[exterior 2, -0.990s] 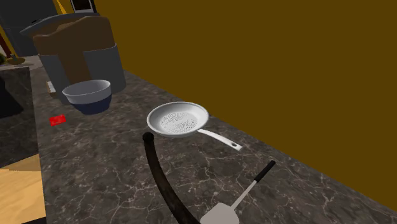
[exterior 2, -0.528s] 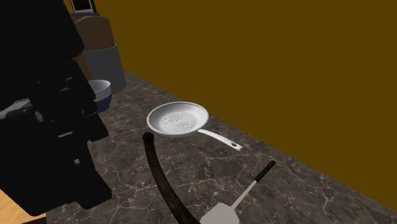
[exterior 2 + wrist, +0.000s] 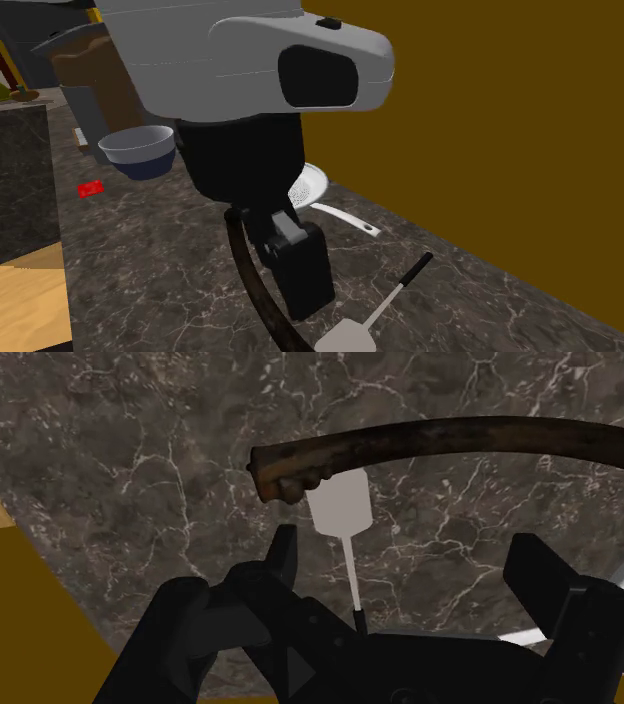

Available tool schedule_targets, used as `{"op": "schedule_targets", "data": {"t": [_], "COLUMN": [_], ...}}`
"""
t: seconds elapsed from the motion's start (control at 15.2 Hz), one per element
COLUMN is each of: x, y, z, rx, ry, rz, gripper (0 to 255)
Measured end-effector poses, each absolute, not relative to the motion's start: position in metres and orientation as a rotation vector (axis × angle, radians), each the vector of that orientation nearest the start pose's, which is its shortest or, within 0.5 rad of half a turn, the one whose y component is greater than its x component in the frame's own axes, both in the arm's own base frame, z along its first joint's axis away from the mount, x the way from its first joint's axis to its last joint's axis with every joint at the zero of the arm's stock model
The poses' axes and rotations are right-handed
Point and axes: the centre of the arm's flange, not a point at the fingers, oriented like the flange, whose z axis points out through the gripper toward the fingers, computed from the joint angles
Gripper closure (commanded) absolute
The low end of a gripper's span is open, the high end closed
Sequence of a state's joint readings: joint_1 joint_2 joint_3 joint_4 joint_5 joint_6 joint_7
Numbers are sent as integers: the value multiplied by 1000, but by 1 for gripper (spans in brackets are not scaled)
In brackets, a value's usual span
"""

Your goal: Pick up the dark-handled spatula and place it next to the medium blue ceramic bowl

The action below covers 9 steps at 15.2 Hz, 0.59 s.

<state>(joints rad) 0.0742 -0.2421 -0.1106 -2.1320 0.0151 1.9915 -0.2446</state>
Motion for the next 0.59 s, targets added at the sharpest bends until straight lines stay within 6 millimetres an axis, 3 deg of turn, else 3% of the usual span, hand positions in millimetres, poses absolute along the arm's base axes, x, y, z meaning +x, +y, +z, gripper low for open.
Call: {"op": "schedule_targets", "data": {"t": [0.59], "x": [589], "y": [-5], "z": [448], "rx": [-3086], "ry": [-458], "rz": [-133], "gripper": [0]}}
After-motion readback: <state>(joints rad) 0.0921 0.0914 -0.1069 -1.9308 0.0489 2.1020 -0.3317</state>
